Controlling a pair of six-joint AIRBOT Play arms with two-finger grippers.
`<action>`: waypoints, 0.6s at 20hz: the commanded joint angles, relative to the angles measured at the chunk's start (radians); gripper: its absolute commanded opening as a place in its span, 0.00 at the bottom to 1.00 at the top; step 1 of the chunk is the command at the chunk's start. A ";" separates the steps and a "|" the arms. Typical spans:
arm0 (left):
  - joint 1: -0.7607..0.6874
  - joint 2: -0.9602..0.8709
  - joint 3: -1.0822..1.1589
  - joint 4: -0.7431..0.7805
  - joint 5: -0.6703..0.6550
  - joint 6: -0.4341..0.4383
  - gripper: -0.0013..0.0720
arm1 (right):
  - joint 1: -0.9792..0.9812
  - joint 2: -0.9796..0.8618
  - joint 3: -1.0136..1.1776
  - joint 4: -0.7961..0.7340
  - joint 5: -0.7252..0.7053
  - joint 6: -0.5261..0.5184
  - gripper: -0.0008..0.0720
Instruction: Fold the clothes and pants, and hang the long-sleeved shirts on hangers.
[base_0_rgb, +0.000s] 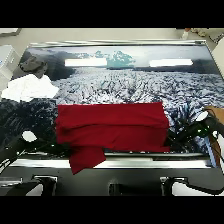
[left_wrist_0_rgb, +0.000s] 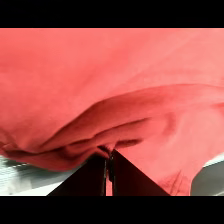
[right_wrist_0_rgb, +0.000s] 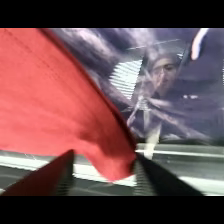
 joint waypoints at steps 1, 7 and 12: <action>-0.001 0.016 0.012 -0.016 -0.015 0.000 0.05 | 0.000 -0.001 -0.009 0.034 -0.050 -0.006 0.37; -0.001 0.021 0.195 0.105 -0.013 0.020 0.05 | 0.000 0.017 0.106 0.100 -0.023 -0.099 0.06; -0.001 -0.105 0.509 0.240 0.005 -0.011 0.04 | 0.097 -0.018 0.360 0.100 -0.167 -0.012 0.06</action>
